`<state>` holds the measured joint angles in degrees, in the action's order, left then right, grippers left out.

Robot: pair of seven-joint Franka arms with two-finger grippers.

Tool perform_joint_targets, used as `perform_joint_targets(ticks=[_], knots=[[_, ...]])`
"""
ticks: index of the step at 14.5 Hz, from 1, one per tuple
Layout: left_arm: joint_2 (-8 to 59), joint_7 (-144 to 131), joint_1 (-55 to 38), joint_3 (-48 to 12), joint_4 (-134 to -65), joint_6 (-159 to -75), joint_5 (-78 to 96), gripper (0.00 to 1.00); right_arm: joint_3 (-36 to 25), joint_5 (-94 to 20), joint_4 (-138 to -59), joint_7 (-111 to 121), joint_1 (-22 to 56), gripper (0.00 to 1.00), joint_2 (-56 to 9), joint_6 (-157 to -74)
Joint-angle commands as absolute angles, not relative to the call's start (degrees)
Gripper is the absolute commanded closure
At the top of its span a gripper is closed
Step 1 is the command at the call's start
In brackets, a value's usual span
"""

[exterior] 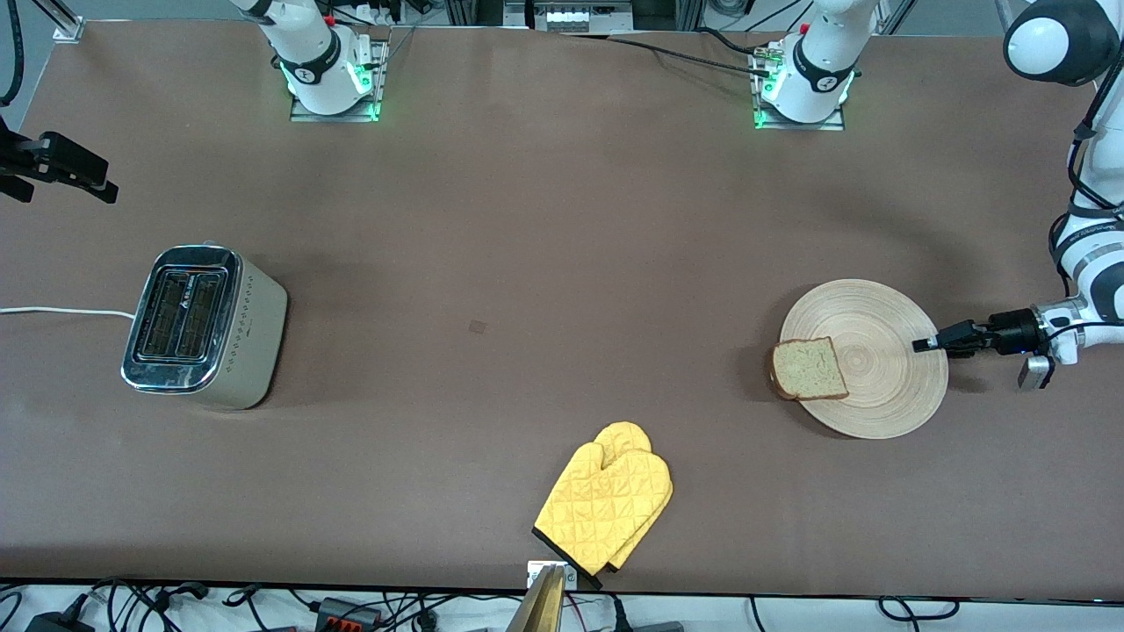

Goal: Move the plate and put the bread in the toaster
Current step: 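Reach the left gripper to the wooden plate's rim, then push the wooden plate with the left gripper toward the toaster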

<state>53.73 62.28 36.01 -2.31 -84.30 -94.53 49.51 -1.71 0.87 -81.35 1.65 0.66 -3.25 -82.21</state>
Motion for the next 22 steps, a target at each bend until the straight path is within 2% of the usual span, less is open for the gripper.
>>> perform_joint_targets(ticks=[1,11,15,19,20,22], knots=[[54.5,62.0,35.6,-2.1,-83.2,-95.3,49.3,0.99,-1.8,-0.4,-80.3,2.6,0.4,0.00,-3.3,-81.2],[52.5,45.5,31.6,-3.7,-84.3,-91.7,49.7,0.99,-1.8,-0.7,-80.3,2.6,0.4,0.00,-3.3,-81.5],[50.9,45.9,31.6,-11.3,-92.8,-93.6,56.1,0.99,-1.5,-1.1,-80.3,2.6,0.4,0.00,-3.3,-81.7],[37.6,46.4,31.8,-21.1,-112.0,-114.4,62.1,0.99,-1.5,-1.1,-80.3,2.6,0.4,0.00,-3.4,-81.8],[35.7,46.6,31.8,-23.4,-115.5,-118.3,64.7,0.99,-1.4,-1.1,-80.3,2.6,0.4,0.00,-3.4,-81.7],[35.4,49.7,31.7,-25.7,-118.0,-122.2,67.4,0.99,-1.1,-1.1,-80.3,2.6,0.4,0.00,-3.4,-81.9]])
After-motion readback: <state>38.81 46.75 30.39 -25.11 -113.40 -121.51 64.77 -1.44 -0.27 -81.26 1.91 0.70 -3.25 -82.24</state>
